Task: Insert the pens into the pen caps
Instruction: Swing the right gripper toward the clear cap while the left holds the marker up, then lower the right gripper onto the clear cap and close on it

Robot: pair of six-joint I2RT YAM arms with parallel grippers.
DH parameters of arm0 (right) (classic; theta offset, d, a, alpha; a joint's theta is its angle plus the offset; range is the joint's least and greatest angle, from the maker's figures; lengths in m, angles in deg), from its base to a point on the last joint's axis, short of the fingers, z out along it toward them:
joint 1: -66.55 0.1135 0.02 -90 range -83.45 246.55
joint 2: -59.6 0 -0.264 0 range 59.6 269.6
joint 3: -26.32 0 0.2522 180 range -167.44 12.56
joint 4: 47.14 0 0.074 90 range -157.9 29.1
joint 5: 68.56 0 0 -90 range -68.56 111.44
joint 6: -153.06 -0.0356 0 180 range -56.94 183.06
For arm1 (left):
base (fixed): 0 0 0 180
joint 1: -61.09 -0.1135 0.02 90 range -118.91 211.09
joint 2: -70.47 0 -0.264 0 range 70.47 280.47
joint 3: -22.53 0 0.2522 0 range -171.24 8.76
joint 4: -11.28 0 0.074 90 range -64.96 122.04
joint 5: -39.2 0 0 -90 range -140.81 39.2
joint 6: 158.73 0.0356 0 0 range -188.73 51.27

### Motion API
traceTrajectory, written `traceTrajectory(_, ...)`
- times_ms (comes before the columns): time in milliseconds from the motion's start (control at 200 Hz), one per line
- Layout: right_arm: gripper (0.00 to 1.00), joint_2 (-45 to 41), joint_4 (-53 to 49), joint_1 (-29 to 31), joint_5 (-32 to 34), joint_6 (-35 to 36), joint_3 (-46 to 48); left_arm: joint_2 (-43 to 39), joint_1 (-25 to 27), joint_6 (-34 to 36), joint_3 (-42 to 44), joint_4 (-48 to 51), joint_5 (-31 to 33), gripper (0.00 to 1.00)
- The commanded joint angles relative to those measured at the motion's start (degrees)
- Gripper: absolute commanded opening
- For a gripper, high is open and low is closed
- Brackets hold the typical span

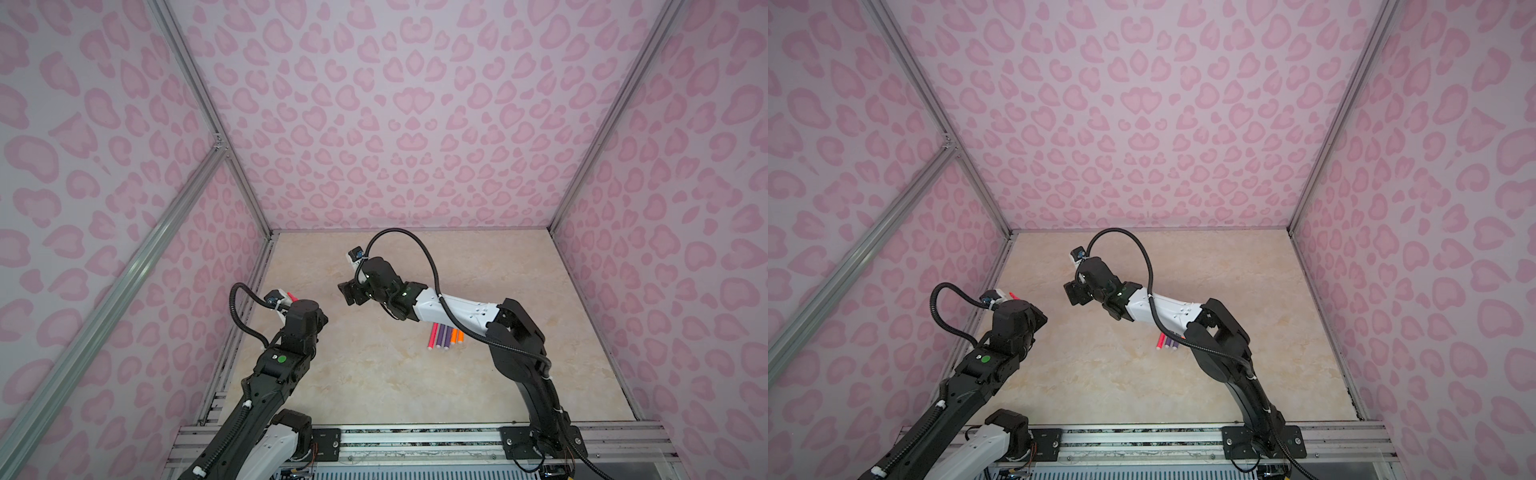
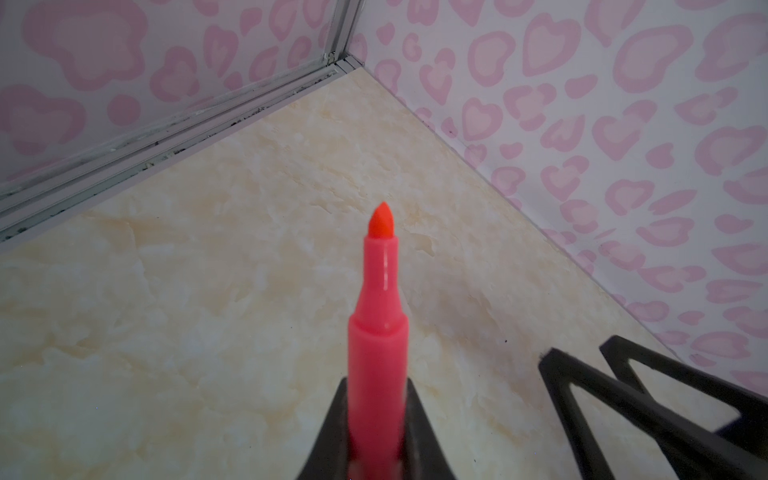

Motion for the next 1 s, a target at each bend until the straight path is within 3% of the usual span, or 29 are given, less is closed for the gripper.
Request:
traceTrajectory(0,0.87,7.8,-12.1,-0.1,-4.9,7.7,-10.0,-0.7,-2.6,-1.6,0.6,0.7,-3.1,0.03)
traceTrajectory(155,0.82,19.0,-22.1,0.0,-7.5,9.9,-26.6,-0.6,-6.0,-2.2,1.0,0.6,-6.5,0.03)
traceTrajectory(410,0.82,36.5,-34.2,-0.2,-7.2,10.1,-53.3,-1.1,-6.3,-2.2,1.2,0.2,-7.2,0.03)
traceTrajectory(790,0.72,38.9,-28.8,-1.4,-11.3,7.2,-50.2,-0.6,-6.4,-2.3,1.3,-0.5,-8.2,0.03)
traceTrajectory(995,0.71,40.1,-27.5,-0.2,-8.0,4.9,-51.2,-0.3,-6.4,-2.3,1.2,-0.8,-9.1,0.03)
